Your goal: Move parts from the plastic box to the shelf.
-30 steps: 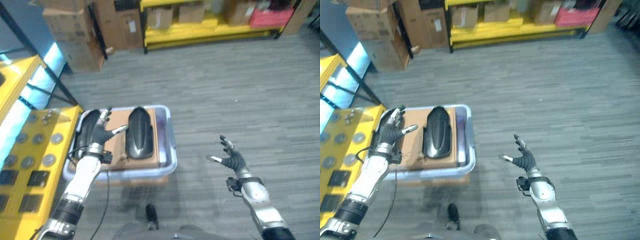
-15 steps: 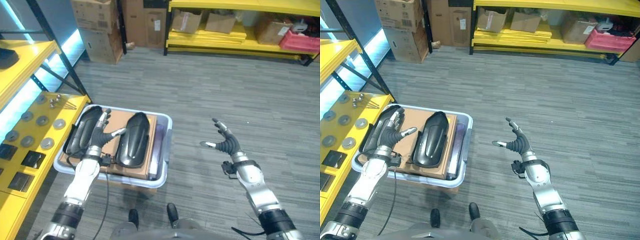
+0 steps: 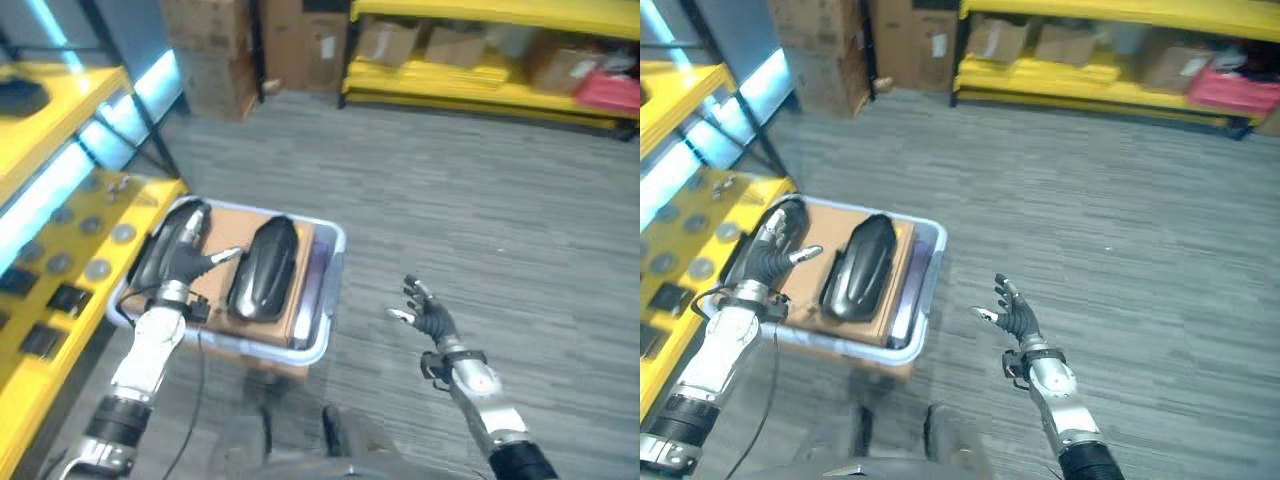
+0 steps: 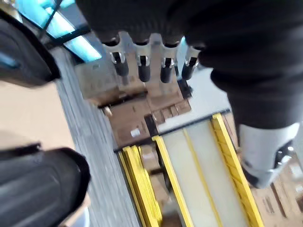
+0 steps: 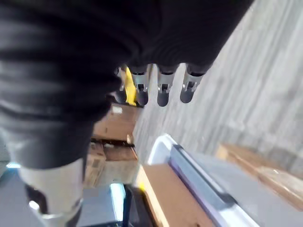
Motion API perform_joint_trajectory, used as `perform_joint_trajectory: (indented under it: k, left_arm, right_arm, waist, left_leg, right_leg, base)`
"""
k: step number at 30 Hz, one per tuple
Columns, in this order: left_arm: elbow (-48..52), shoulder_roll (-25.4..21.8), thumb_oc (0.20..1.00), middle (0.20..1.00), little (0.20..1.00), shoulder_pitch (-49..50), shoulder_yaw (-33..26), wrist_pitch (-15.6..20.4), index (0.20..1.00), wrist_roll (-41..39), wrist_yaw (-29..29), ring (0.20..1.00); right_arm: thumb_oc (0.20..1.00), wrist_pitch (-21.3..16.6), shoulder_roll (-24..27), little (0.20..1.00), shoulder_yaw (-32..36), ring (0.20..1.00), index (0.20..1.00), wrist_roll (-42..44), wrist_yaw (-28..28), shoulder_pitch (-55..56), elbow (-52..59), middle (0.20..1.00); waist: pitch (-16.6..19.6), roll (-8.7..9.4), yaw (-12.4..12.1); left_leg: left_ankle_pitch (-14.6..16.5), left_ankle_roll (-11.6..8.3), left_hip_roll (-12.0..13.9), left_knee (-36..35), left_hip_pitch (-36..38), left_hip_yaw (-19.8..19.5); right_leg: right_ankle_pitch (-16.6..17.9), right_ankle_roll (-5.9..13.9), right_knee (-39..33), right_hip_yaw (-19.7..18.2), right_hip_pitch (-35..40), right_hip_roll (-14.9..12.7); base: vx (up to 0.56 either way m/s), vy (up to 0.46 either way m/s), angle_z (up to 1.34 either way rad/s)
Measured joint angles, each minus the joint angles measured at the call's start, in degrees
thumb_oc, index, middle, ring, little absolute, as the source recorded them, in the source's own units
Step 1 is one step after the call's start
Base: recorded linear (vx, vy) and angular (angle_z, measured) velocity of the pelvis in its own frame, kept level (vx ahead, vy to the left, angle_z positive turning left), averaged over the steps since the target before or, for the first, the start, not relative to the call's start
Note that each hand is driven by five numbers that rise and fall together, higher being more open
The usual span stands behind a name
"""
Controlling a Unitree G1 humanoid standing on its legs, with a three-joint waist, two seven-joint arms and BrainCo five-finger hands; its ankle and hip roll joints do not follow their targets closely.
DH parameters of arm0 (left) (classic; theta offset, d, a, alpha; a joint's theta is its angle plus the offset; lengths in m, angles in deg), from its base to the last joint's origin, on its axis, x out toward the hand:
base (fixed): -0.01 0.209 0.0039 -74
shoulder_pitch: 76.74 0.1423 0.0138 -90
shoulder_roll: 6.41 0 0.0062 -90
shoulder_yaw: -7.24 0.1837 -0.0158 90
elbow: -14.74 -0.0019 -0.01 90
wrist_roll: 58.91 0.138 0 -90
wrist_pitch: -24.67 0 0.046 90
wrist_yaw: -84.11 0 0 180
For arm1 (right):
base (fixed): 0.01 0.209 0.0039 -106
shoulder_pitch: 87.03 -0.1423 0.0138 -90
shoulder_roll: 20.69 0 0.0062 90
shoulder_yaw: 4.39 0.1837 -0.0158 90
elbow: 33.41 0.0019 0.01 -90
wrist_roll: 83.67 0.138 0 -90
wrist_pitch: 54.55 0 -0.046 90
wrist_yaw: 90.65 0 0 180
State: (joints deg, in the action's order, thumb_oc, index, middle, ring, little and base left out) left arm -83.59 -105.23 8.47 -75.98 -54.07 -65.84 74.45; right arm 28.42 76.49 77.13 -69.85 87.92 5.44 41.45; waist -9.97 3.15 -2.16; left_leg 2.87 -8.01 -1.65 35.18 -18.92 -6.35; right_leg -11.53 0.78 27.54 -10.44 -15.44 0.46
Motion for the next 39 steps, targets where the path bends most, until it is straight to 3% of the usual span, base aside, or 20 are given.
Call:
perform_joint_trajectory:
  k: [2,3,4,5,6,7,9,10,11,13,17,18,20,21,25,26,29,31,36,39]
  left_arm:
    - [-1.76,0.27,1.0,1.0,1.0,1.15,-0.54,-0.01,1.0,0.16,-0.17,1.0]
    - [-2.29,0.5,1.0,1.0,1.0,0.9,-1.49,0.26,1.0,0.35,-0.32,1.0]
    - [-3.28,1.27,1.0,1.0,1.0,0.15,-1.63,0.67,1.0,0.35,-0.41,1.0]
    - [-3.61,1.68,1.0,1.0,1.0,-0.22,-2.14,0.68,1.0,0.33,-0.45,1.0]
    - [-3.54,1.56,1.0,1.0,1.0,-0.28,-2.54,0.75,1.0,0.34,-0.67,1.0]
    - [-3.7,1.31,1.0,1.0,1.0,-1.13,-2.3,0.93,1.0,0.34,-0.74,1.0]
    - [-3.86,2.32,1.0,1.0,1.0,-2.57,-0.8,0.71,1.0,0.43,-0.79,1.0]
    - [-1.22,0.87,1.0,1.0,1.0,-5.63,0.68,1.06,1.0,1.53,-0.83,1.0]
    - [-0.81,0.07,1.0,1.0,1.0,-7.36,0.52,1.72,1.0,2.2,-1.23,1.0]
    - [-0.64,-1.26,1.0,1.0,1.0,-9.39,0.0,1.88,1.0,2.7,-1.48,1.0]
    - [0.91,-2.89,1.0,1.0,1.0,-6.67,-0.2,1.87,1.0,2.71,-1.79,1.0]
    - [0.85,-3.3,1.0,1.0,1.0,-5.44,-0.2,1.81,1.0,2.71,-2.09,1.0]
    - [1.01,-3.38,1.0,1.0,1.0,-3.08,-0.26,1.79,1.0,2.72,-2.05,1.0]
    - [1.28,-3.19,1.0,1.0,1.0,-0.56,-0.47,1.79,1.0,2.72,-2.01,1.0]
    - [1.28,-3.11,1.0,1.0,1.0,0.38,-0.57,1.78,1.0,2.71,-1.99,1.0]
    - [1.3,-3.13,1.0,1.0,1.0,2.25,-1.63,1.52,1.0,2.7,-2.0,1.0]
    - [1.75,-2.8,1.0,1.0,1.0,2.07,-1.87,1.53,1.0,2.62,-1.98,1.0]
    - [4.74,2.08,1.0,1.0,1.0,1.84,-1.63,1.6,1.0,2.46,-1.24,1.0]
    - [5.42,0.12,1.0,1.0,1.0,-1.91,2.26,1.66,1.0,2.57,-1.35,1.0]
    - [5.48,0.13,1.0,1.0,1.0,-1.94,2.29,1.66,1.0,2.61,-1.59,1.0]
  right_arm:
    - [1.0,-0.08,0.72,1.0,0.41,1.0,1.0,0.08,-0.98,0.92,0.71,1.0]
    - [1.0,-0.16,1.72,1.0,0.92,1.0,1.0,0.09,-1.1,0.99,1.0,1.0]
    - [1.0,-0.34,2.23,1.0,2.37,1.0,1.0,0.13,-1.15,1.54,0.93,1.0]
    - [1.0,-0.14,2.28,1.0,3.63,1.0,1.0,0.21,-0.87,1.64,0.92,1.0]
    - [1.0,-0.19,2.33,1.0,4.68,1.0,1.0,0.16,-0.75,1.29,1.22,1.0]
    - [1.0,-0.37,2.9,1.0,5.4,1.0,1.0,-0.27,-0.47,1.67,1.92,1.0]
    - [1.0,-0.31,4.34,1.0,6.91,1.0,1.0,-1.47,0.01,2.96,2.66,1.0]
    - [1.0,-1.2,4.45,1.0,8.07,1.0,1.0,-3.84,2.87,3.12,3.84,1.0]
    - [1.0,-1.2,4.23,1.0,7.74,1.0,1.0,-5.16,3.87,1.65,3.35,1.0]
    - [1.0,-1.2,1.39,1.0,4.58,1.0,1.0,-5.34,4.72,0.2,3.22,1.0]
    - [1.0,-1.24,-1.98,1.0,-2.0,1.0,1.0,-5.65,3.81,1.2,2.55,1.0]
    - [1.0,-1.24,-2.21,1.0,-1.98,1.0,1.0,-5.93,3.6,1.19,2.52,1.0]
    - [1.0,-1.24,-2.06,1.0,-1.32,1.0,1.0,-6.48,3.3,1.38,2.57,1.0]
    - [1.0,-1.26,-1.5,1.0,0.58,1.0,1.0,-6.63,3.37,1.36,2.84,1.0]
    - [1.0,-1.3,-1.32,1.0,2.03,1.0,1.0,-6.95,3.45,1.24,3.03,1.0]
    - [1.0,-1.37,0.04,1.0,3.15,1.0,1.0,-7.42,4.14,-0.09,3.03,1.0]
    - [1.0,-1.38,0.32,1.0,3.0,1.0,1.0,-7.67,4.5,-0.71,3.26,1.0]
    - [1.0,-1.32,4.77,1.0,2.61,1.0,1.0,-10.13,6.0,-2.43,4.14,1.0]
    - [1.0,-2.37,6.69,1.0,2.1,1.0,1.0,-12.03,9.75,-15.17,5.16,1.0]
    - [1.0,-2.48,6.54,1.0,1.8,1.0,1.0,-12.03,10.38,-15.65,5.15,1.0]
  waist:
    - [0.03,-0.85,0.0]
    - [-0.03,-0.62,0.52]
    - [0.28,-1.17,1.78]
    - [0.62,-1.53,2.12]
    - [1.01,-2.9,1.32]
    - [1.1,-2.71,1.77]
    - [1.94,-4.39,3.75]
    - [3.96,-4.74,5.25]
    - [4.14,-5.05,5.19]
    - [4.11,-2.2,5.84]
    - [4.05,-0.96,3.63]
    - [3.94,-0.91,3.34]
    - [3.92,-0.88,2.6]
    - [3.81,-1.05,2.31]
    - [3.72,-1.28,2.28]
    - [3.62,-1.42,1.99]
    - [3.42,-1.73,1.77]
    - [3.11,-2.15,1.51]
    - [-0.28,-5.22,-0.9]
    - [-0.93,-5.8,-1.32]
  left_leg:
    - [0.44,-0.12,2.18,-0.31,0.13,-1.15]
    - [0.63,-0.1,7.0,-1.57,1.23,0.25]
    - [0.64,-0.18,9.17,-2.43,1.57,0.24]
    - [1.09,1.51,11.39,-6.43,3.66,2.17]
    - [1.2,2.04,13.95,-14.68,7.96,3.54]
    - [0.85,1.4,14.8,-20.01,11.54,5.26]
    - [1.37,-0.06,15.89,-24.78,14.46,8.32]
    - [0.11,1.86,11.69,-31.4,13.99,11.36]
    - [-2.87,1.31,9.85,-34.08,14.07,12.03]
    - [-5.33,3.25,5.64,-37.22,14.11,14.45]
    - [-5.86,5.51,2.97,-38.0,14.37,14.82]
    - [-6.22,6.36,2.63,-38.95,15.03,14.63]
    - [-6.29,6.77,2.23,-39.64,15.87,12.86]
    - [-5.84,7.09,2.23,-40.01,15.84,11.24]
    - [-5.94,7.09,2.45,-40.02,15.44,10.62]
    - [-6.87,6.23,3.36,-39.66,14.54,9.82]
    - [-7.04,5.97,3.96,-39.65,14.66,9.44]
    - [-7.99,4.64,4.64,-39.65,13.36,6.33]
    - [-10.96,3.21,7.4,-39.64,6.58,4.91]
    - [-11.07,3.07,7.67,-39.65,5.94,4.7]
  right_leg:
    - [1.24,1.31,-3.73,0.14,2.19,-0.24]
    - [4.14,1.59,-9.1,1.12,4.11,-1.25]
    - [5.83,4.42,-13.25,1.73,5.48,-1.36]
    - [6.92,6.52,-17.35,1.86,6.69,-1.24]
    - [7.94,6.36,-18.79,1.39,7.28,-1.21]
    - [8.73,4.49,-17.88,1.45,6.4,-1.23]
    - [10.33,4.12,-18.13,2.59,5.68,-1.31]
    - [11.99,6.45,-19.29,1.22,1.77,-3.61]
    - [13.85,7.17,-20.27,0.11,0.32,-4.53]
    - [16.69,7.9,-23.73,-1.63,-0.48,-8.94]
    - [18.4,8.51,-23.85,5.55,2.43,-10.82]
    - [17.01,10.21,-22.25,4.39,2.27,-10.54]
    - [12.33,12.34,-21.29,1.11,3.77,-8.77]
    - [10.57,9.91,-22.96,-1.28,5.78,-7.16]
    - [11.0,9.4,-24.53,-1.65,6.88,-6.78]
    - [12.67,7.23,-26.96,-1.39,7.71,-5.72]
    - [12.99,6.99,-27.65,-0.88,8.42,-5.15]
    - [14.43,6.94,-32.75,2.63,11.1,-4.71]
    - [16.71,4.95,-32.3,5.02,5.58,-1.71]
    - [16.71,4.94,-32.31,5.28,5.18,-1.35]
  base:
    - [0.04,0.184,-0.42]
    - [0.05,0.497,-0.49]
    - [0.04,0.495,-0.41]
    - [0.04,0.434,-0.56]
    - [0.02,0.35,-0.79]
    - [-0.03,0.492,-0.65]
    - [-0.17,0.45,-0.1]
    - [-0.17,0.406,-0.24]
    - [-0.1,0.262,-0.4]
    - [-0.01,0.145,-0.24]
    - [0.02,0.219,0.05]
    - [0.07,0.145,0.17]
    - [0.09,0.062,0.36]
    - [0.08,0.01,0.35]
    - [0.02,-0.012,0.23]
    - [0.04,-0.047,0.19]
    - [0.07,-0.114,0.14]
    - [-0.07,-0.1,0.59]
    - [-0.05,-0.038,0.26]
    - [0.01,-0.02,0.06]
